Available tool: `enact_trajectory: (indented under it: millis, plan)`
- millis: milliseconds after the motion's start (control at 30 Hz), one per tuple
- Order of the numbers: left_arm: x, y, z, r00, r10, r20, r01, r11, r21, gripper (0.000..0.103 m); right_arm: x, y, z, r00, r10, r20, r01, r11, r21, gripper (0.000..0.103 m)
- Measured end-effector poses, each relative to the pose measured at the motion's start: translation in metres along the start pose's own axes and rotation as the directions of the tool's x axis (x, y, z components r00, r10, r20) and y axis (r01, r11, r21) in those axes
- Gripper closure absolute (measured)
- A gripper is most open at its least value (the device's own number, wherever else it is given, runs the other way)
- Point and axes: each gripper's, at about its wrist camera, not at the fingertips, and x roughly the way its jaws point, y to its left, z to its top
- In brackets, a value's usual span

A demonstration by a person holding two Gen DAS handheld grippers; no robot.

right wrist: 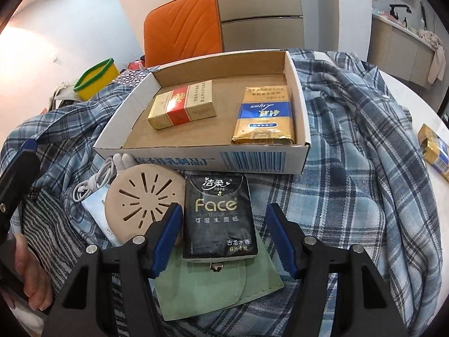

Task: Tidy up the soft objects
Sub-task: 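Grasp the black tissue pack with the right gripper while the left moves to the beige air freshener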

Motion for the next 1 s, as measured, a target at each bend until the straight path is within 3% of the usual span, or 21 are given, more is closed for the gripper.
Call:
enact_trajectory:
  millis: [233, 267, 300, 533, 667, 800, 867, 1000]
  plan:
    - [0.008, -0.007, -0.002, 0.999, -0.02, -0.045, 0.022, 0.999, 0.036, 0.0, 0.006, -0.001, 0.001, 1.0, 0.011, -0.025, -0.011, 1.0, 0.004, 0.038]
    - [0.01, -0.009, -0.003, 0.998, -0.019, -0.053, 0.022, 0.999, 0.043, 0.0, 0.007, -0.001, 0.0, 1.0, 0.013, -0.027, -0.013, 1.0, 0.004, 0.04]
    - [0.011, -0.009, -0.003, 0.998, -0.019, -0.059, 0.022, 0.999, 0.047, 0.0, 0.006, 0.0, 0.0, 0.999, 0.036, -0.023, -0.036, 0.999, 0.001, 0.051]
    - [0.018, -0.009, -0.003, 0.994, -0.04, -0.1, 0.045, 0.998, 0.048, 0.0, -0.018, 0.004, -0.003, 0.994, -0.045, 0.095, 0.046, 0.999, -0.007, 0.055]
    - [0.021, -0.022, -0.004, 0.99, -0.075, -0.123, 0.09, 0.989, 0.121, 0.0, -0.046, 0.006, -0.006, 0.969, -0.096, 0.227, 0.098, 0.995, 0.002, 0.055]
    - [0.029, -0.046, -0.008, 0.981, -0.083, -0.175, 0.129, 0.954, 0.271, 0.0, -0.068, 0.002, -0.008, 0.936, -0.133, 0.326, 0.129, 0.991, 0.036, 0.055]
    - [0.038, -0.05, -0.01, 0.97, -0.094, -0.226, 0.158, 0.946, 0.284, 0.001, -0.075, 0.001, -0.009, 0.922, -0.146, 0.359, 0.137, 0.989, 0.051, 0.055]
    - [0.051, -0.054, -0.013, 0.938, -0.147, -0.315, 0.244, 0.924, 0.295, 0.013, -0.084, 0.007, -0.011, 0.903, -0.156, 0.4, 0.155, 0.987, 0.035, 0.055]
